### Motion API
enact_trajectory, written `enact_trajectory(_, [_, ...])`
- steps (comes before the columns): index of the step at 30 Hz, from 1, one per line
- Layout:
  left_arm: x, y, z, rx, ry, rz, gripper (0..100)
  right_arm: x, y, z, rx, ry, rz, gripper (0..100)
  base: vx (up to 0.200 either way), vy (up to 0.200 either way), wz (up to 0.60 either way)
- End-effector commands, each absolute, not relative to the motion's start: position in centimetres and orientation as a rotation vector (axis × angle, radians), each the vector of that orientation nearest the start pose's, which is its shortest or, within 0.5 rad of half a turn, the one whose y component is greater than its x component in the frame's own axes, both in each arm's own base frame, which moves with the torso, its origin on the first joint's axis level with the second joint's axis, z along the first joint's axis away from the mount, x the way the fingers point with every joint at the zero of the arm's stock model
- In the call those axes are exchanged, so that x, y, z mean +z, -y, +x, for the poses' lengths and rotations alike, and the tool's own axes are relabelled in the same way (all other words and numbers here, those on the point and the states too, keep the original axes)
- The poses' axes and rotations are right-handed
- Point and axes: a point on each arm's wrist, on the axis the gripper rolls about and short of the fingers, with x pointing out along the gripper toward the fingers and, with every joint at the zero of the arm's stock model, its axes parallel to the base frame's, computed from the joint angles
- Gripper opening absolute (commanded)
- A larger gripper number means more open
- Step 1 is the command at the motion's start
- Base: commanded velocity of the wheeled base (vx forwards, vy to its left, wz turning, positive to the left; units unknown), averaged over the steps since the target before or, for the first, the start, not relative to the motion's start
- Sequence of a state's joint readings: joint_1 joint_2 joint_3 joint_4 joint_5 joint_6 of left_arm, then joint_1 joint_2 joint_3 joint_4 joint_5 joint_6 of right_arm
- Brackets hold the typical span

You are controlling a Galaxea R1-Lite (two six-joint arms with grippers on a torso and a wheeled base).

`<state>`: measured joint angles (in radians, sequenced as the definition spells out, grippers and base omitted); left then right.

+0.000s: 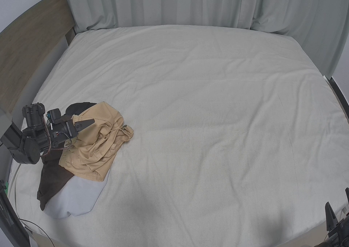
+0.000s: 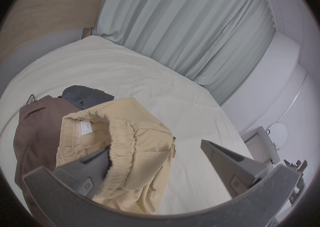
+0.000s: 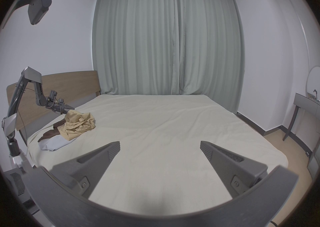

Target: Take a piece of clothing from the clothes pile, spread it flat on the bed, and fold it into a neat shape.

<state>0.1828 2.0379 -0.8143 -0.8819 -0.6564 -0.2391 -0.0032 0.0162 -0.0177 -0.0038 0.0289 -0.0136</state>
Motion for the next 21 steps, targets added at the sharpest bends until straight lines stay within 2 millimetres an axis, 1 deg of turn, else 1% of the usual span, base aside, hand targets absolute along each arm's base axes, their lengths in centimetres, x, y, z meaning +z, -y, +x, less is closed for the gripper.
enact_trajectory(1, [9.3,-5.2,35.5,-0.43,-0.378,-0.377,0,7.6,-0.1,-2.3,0.026,0.003,-0.014,100,0.0,0.0,0.0])
enact_trajectory(13, [8.9,-5.7,35.7,-0.423,-0.381,-0.381,0,7.6,-0.1,-2.3,0.026,0.003,-0.014,100,0.0,0.0,0.0])
enact_trajectory(17, [9.1,-5.6,35.0,-0.424,-0.384,-0.384,0,7.6,-0.1,-2.3,0.026,0.003,-0.014,100,0.0,0.0,0.0])
enact_trajectory(21, [9.9,-5.0,33.8,-0.436,-0.361,-0.375,0,7.6,-0.1,-2.3,0.026,0.003,-0.014,100,0.0,0.0,0.0])
